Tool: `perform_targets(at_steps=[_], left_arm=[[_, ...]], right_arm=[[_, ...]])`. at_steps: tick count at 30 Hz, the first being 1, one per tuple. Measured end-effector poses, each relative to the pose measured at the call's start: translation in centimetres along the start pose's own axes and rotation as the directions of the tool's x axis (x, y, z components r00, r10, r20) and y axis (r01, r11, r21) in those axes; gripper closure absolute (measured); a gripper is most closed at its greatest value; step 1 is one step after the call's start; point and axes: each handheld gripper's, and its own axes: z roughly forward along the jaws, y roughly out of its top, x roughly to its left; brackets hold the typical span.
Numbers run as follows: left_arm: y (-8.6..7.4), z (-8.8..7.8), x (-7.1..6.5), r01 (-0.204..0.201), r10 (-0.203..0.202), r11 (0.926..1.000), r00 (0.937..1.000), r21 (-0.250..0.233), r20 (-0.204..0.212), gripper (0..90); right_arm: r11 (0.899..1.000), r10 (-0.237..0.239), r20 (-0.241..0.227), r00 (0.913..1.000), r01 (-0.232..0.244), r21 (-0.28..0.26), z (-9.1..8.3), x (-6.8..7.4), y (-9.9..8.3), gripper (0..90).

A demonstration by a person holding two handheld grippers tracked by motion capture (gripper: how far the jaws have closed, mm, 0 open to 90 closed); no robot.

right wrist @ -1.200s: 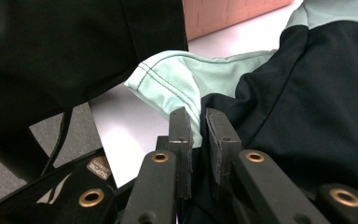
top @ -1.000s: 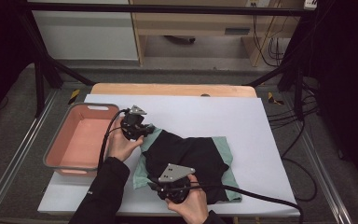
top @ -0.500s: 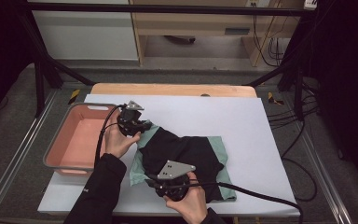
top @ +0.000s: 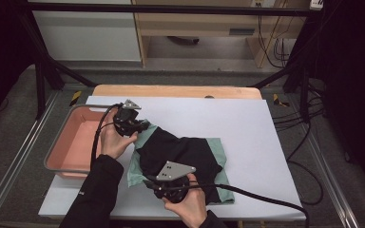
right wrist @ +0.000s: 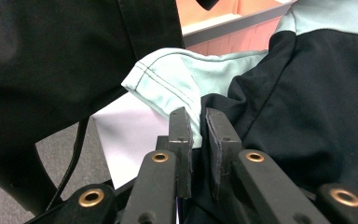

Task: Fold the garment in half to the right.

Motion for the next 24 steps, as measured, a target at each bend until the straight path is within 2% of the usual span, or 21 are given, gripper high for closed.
perform_targets(at_steps=[24], left_arm=[[-0.2,-2.4,1.7,0.011,-0.011,0.9999,0.9994,0.003,-0.032,82.2]], right_arm=[[0.999,-0.001,-0.011,0.9999,0.000,-0.042,1.2,0.9,1.2,82.3]])
